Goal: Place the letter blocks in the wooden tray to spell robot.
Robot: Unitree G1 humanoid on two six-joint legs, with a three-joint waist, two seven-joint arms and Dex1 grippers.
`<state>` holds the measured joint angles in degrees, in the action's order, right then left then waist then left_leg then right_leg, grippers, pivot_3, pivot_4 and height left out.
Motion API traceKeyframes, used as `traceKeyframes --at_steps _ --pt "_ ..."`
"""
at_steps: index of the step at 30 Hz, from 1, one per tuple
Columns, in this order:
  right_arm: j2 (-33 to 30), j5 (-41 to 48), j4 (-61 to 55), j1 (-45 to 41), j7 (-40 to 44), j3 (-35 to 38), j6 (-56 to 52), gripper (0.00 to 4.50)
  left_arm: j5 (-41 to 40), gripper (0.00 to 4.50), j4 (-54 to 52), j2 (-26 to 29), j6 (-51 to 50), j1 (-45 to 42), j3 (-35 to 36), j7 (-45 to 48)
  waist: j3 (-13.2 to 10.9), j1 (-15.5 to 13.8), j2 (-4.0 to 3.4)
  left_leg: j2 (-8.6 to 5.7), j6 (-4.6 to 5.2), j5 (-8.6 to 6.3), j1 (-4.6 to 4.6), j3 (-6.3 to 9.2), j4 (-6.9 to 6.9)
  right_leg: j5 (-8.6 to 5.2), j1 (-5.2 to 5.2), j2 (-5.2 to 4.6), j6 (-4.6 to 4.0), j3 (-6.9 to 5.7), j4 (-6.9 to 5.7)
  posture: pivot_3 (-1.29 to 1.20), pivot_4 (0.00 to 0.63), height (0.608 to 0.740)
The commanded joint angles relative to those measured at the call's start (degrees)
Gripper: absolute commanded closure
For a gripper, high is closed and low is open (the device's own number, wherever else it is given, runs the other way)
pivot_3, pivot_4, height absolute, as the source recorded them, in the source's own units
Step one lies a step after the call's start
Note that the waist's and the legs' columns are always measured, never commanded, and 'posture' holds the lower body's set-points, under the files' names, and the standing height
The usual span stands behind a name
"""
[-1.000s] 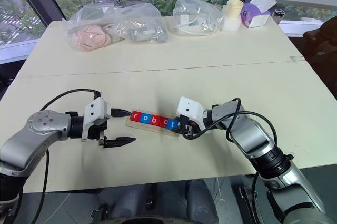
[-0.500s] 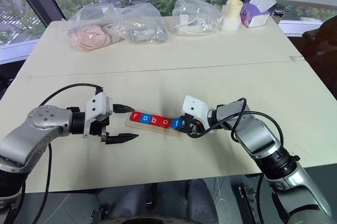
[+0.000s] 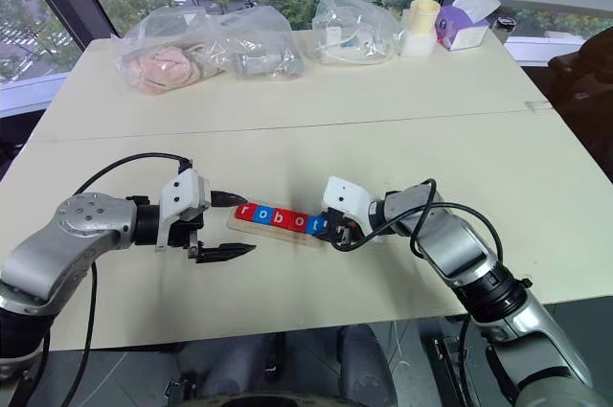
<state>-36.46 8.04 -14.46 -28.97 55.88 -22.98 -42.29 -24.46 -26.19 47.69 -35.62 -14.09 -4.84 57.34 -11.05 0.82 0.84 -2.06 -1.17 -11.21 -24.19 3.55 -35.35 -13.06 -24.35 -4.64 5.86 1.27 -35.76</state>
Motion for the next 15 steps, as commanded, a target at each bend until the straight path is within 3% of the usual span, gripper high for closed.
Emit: traceKeyframes --at_steps 1,12,15 --pt "0.75 -0.04 -0.71 -1.50 -0.41 0.26 0.48 3.38 -0.35 0.00 -1.15 -0.14 1.23 0.12 0.84 -0.04 0.00 -0.01 0.00 0.00 0.00 0.00 0.00 0.00 0.00 0.00 0.00 0.00 0.00 0.00 0.00 0.00 0.150 0.740" --pt "1.96 0.98 -2.00 -1.07 -1.04 0.37 -1.29 3.38 0.66 0.00 0.08 -0.24 3.15 0.38 0.15 -0.17 0.00 -0.02 0.00 0.00 0.00 0.00 0.01 0.00 -0.05 0.00 0.00 0.00 0.00 0.00 -0.07 0.00 0.150 0.740" --pt "2.48 1.29 -2.38 -0.99 -1.42 0.49 -1.70 1.94 0.51 0.00 -0.42 -0.26 2.40 -0.32 0.00 -0.54 0.00 -0.02 0.00 0.00 0.00 0.00 0.01 0.00 -0.05 0.00 0.00 0.00 0.00 0.00 -0.08 0.00 0.150 0.740"
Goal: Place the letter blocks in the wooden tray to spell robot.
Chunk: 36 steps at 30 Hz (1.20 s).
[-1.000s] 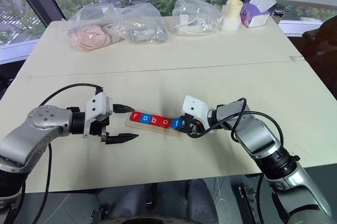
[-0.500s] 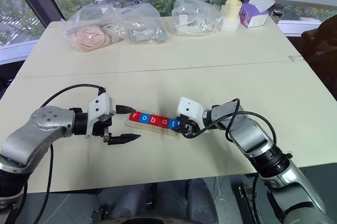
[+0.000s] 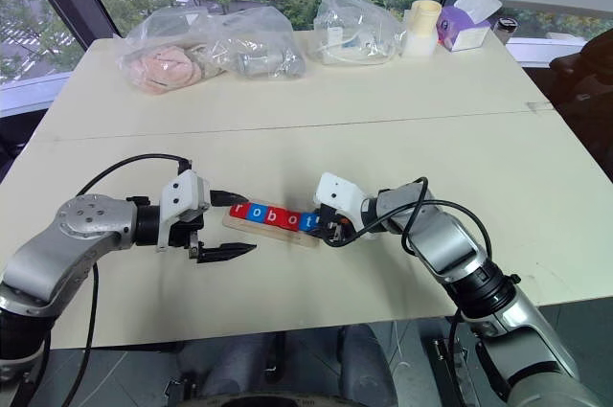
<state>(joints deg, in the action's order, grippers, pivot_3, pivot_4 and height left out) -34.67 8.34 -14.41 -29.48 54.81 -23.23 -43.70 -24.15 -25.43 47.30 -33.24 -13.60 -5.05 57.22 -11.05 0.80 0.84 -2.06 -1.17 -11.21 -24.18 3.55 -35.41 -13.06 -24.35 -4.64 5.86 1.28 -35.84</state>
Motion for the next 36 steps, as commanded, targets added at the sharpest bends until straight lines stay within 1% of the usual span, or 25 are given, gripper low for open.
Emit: traceKeyframes --at_steps 1,2,4,10,13,17,23,30,36 --pt "0.89 0.97 -2.41 -0.52 -0.85 1.05 -0.43 1.39 0.10 0.00 -1.37 0.13 -0.26 -1.00 0.20 -0.55 0.00 0.01 0.00 0.00 0.00 0.00 0.00 0.00 0.00 0.00 0.00 0.00 0.00 0.00 0.00 0.00 0.150 0.740" --pt "1.06 1.21 -2.26 -0.78 -1.18 1.60 -0.63 0.79 -0.01 0.00 -1.54 0.15 -0.55 -1.19 0.20 -0.66 0.00 0.01 0.00 0.00 0.00 0.00 0.00 0.00 0.00 0.00 0.00 0.00 0.00 0.00 -0.01 0.00 0.150 0.740" --pt "1.22 2.01 -1.96 -1.46 -1.48 2.83 -1.18 0.05 -0.13 0.00 -1.71 0.21 -0.91 -1.45 0.17 -0.82 0.00 0.01 0.00 0.00 0.00 0.00 0.00 0.00 -0.01 0.00 0.00 0.00 0.00 0.00 -0.01 0.00 0.150 0.740" --pt "2.83 7.20 0.56 -3.96 -3.17 10.75 -4.24 0.05 -0.16 0.00 -0.51 0.26 -1.33 -2.79 0.22 -0.66 0.00 -0.06 0.00 0.00 0.00 0.00 0.00 0.02 -0.10 0.00 0.00 0.01 0.00 -0.01 -0.09 0.00 0.150 0.740" --pt "3.10 6.47 3.49 -4.30 -5.13 12.44 -2.03 0.05 0.04 0.00 0.25 0.32 -0.84 -2.74 0.27 -0.46 0.00 -0.03 0.00 0.00 0.00 0.00 0.01 0.01 -0.11 0.00 0.02 0.01 0.00 0.00 -0.10 0.00 0.150 0.740" --pt "2.97 3.00 8.23 -3.97 -7.26 10.77 3.72 0.05 0.55 0.00 1.23 -0.12 0.51 -1.93 0.00 -0.35 0.00 0.04 0.00 -0.01 0.00 0.00 0.01 0.00 -0.11 0.00 0.02 0.01 0.00 0.00 -0.10 0.00 0.150 0.740" --pt "3.47 0.75 12.77 -3.15 -6.45 8.14 9.33 0.05 1.26 0.00 2.25 -0.29 2.83 -0.06 0.26 0.02 0.00 0.12 0.00 -0.01 0.00 0.00 0.01 0.00 -0.11 0.00 0.01 0.02 0.00 0.00 -0.11 0.00 0.150 0.740" --pt "4.20 1.19 11.20 -1.47 -4.64 6.71 9.93 0.05 2.11 0.00 3.75 -0.37 5.29 1.58 0.52 0.23 0.00 0.03 0.00 0.00 0.00 0.00 0.02 0.00 -0.11 0.00 0.01 0.02 0.00 0.01 -0.13 0.00 0.150 0.740" --pt "4.57 1.67 9.44 -0.64 -4.58 7.49 8.76 0.05 2.60 0.00 4.86 -0.66 6.78 2.27 0.57 0.27 0.00 0.02 0.00 0.00 0.00 0.00 0.02 0.00 -0.12 0.00 0.01 0.01 0.00 0.01 -0.13 0.00 0.150 0.740"
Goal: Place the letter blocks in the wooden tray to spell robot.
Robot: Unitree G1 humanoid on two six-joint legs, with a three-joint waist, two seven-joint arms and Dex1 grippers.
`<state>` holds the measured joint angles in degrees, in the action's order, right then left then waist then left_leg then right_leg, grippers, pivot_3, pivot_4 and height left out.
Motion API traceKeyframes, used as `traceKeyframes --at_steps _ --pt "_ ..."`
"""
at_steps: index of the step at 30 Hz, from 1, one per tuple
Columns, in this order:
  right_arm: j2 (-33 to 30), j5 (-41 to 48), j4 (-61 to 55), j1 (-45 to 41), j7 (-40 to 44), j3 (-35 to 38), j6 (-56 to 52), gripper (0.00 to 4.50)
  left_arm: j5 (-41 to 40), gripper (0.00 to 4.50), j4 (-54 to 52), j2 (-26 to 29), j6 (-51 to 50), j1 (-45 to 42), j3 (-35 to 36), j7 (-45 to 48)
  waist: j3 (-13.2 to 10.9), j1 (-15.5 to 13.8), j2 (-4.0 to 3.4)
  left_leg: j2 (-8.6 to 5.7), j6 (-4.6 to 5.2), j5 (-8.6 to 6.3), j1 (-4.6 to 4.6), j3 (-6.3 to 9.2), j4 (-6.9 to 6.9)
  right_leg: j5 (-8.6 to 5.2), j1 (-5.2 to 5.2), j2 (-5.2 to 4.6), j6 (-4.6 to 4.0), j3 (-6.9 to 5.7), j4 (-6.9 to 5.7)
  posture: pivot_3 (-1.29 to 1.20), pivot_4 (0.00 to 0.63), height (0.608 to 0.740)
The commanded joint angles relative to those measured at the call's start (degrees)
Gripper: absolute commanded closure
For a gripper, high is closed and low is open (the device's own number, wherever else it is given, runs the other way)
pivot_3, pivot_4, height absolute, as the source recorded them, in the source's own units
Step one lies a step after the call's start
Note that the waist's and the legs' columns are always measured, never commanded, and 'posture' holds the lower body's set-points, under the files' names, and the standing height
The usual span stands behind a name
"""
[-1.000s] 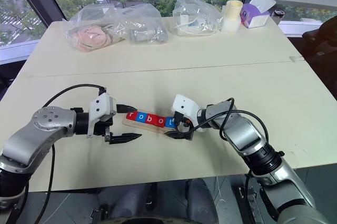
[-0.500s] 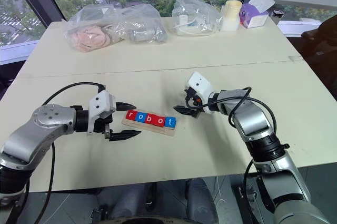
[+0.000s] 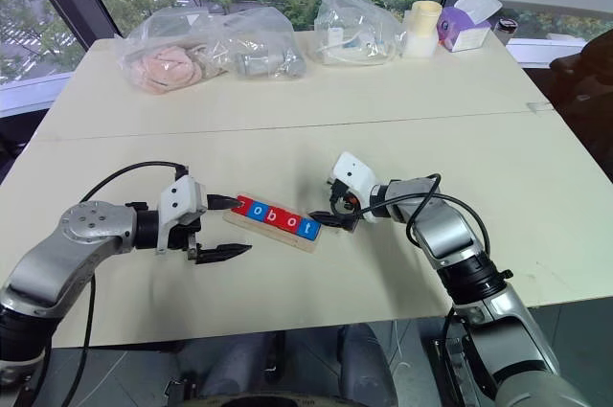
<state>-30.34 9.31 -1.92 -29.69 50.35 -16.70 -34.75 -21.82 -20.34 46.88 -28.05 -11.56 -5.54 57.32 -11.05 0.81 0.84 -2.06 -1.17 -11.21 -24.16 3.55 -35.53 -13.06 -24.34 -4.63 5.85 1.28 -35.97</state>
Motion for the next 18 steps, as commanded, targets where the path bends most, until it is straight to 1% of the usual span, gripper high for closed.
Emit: traceKeyframes --at_steps 1,5,8,10,13,16,18 --pt "0.24 0.29 -2.76 -0.67 -0.85 1.56 0.20 0.05 0.29 0.00 0.29 -0.53 1.71 0.16 1.27 -0.19 0.00 0.01 0.00 0.00 0.00 0.00 0.00 0.00 0.00 0.00 0.00 0.00 0.00 0.00 0.00 0.00 0.150 0.740" --pt "-0.43 -0.33 -2.13 -1.28 -2.65 3.92 2.47 0.05 -1.87 0.00 1.25 -1.68 0.19 -0.18 3.19 -1.00 0.00 0.00 0.00 0.00 0.00 0.00 0.00 0.00 0.00 0.00 0.00 0.00 0.00 0.00 0.00 0.00 0.150 0.740" --pt "-1.37 1.88 -5.82 0.36 -2.90 7.79 2.96 0.05 -2.61 0.00 -0.25 -0.44 -0.46 2.53 6.04 -1.30 0.00 0.00 0.00 0.00 0.00 0.00 0.00 0.00 0.00 0.00 0.00 0.00 0.00 0.00 0.00 0.00 0.150 0.740" --pt "-2.04 5.48 -11.08 3.41 -2.42 11.56 1.15 0.05 -3.75 0.00 -1.85 0.61 -1.49 6.13 9.08 -1.46 0.00 -0.01 0.00 0.01 0.00 0.00 0.00 0.00 0.01 -0.01 -0.01 -0.02 0.01 0.01 0.00 0.00 0.150 0.740" --pt "-3.42 12.16 -19.62 9.60 -1.97 17.27 -4.43 0.05 -5.86 0.00 -5.01 1.16 -3.36 12.15 14.26 -2.57 0.00 -0.05 0.00 0.01 0.00 -0.01 0.01 0.01 0.15 -0.03 -0.03 -0.07 0.03 0.02 0.03 0.00 0.150 0.740" --pt "-4.93 18.59 -26.44 16.68 -2.17 23.41 -9.90 0.05 -9.90 0.00 -8.40 -0.80 -6.77 17.19 20.46 -5.61 0.00 -0.25 0.00 0.02 0.00 -0.01 0.01 0.11 0.15 -0.04 -0.03 -0.09 0.01 0.02 0.06 0.00 0.150 0.740" --pt "-5.99 21.76 -29.58 20.90 -2.49 26.35 -12.55 0.05 -11.43 0.00 -9.37 -2.98 -7.42 19.95 23.17 -7.75 0.01 -0.29 -0.01 0.05 -0.01 -0.01 0.01 0.15 0.15 -0.05 0.00 -0.17 0.01 0.02 0.06 0.00 0.150 0.740"
